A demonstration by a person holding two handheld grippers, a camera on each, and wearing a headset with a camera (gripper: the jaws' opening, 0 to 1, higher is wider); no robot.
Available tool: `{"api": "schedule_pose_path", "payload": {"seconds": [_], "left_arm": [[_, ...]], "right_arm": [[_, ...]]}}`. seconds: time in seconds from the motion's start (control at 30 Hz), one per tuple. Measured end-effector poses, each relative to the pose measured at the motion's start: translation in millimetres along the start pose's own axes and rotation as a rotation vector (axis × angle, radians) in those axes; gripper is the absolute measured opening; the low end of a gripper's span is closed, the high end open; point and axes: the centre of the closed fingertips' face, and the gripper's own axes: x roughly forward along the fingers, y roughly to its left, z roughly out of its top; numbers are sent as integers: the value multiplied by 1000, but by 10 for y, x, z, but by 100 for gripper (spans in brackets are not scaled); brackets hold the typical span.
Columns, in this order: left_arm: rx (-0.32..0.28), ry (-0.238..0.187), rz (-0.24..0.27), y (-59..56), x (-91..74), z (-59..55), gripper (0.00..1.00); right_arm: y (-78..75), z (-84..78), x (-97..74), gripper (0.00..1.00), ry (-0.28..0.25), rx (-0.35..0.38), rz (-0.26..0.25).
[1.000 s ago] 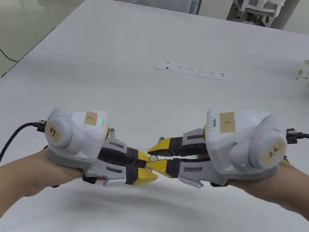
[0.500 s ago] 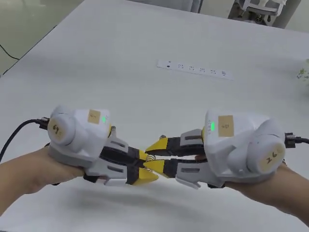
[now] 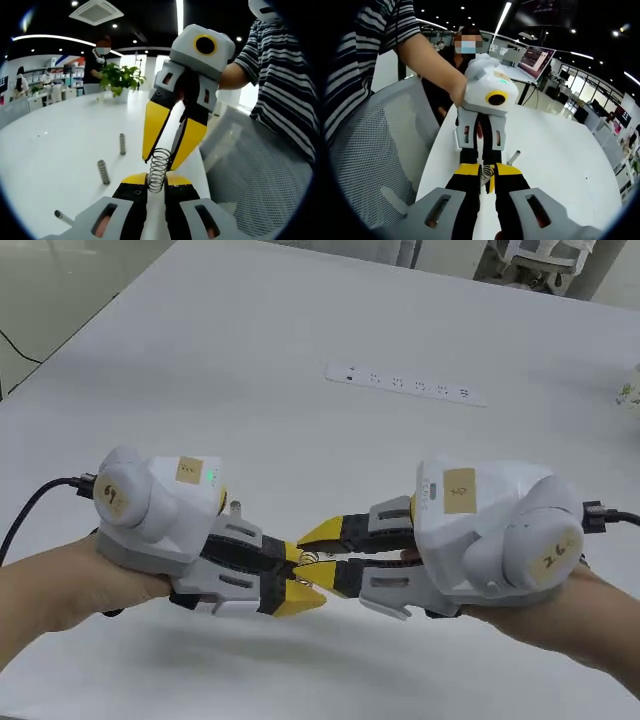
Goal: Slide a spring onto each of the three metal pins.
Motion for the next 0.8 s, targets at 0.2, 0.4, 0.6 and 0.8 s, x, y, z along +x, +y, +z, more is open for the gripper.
{"api": "schedule_pose_path", "payload": {"seconds": [0.2,0.4,0.6,0.8], "left_arm": [[14,18,-20,-27,-17,-15,5],[31,40,-44,-63,-28,-41,6],[45,68,-59,-66,-61,-88,6],[32,60,-50,-51,-46,-99,7]], "right_arm": [[11,5,3,7,-1,-4,3],[35,8,15,7,0,-6,12],[71,-8,35,7,12,-21,23],[51,2,40,7,15,-29,20]]}}
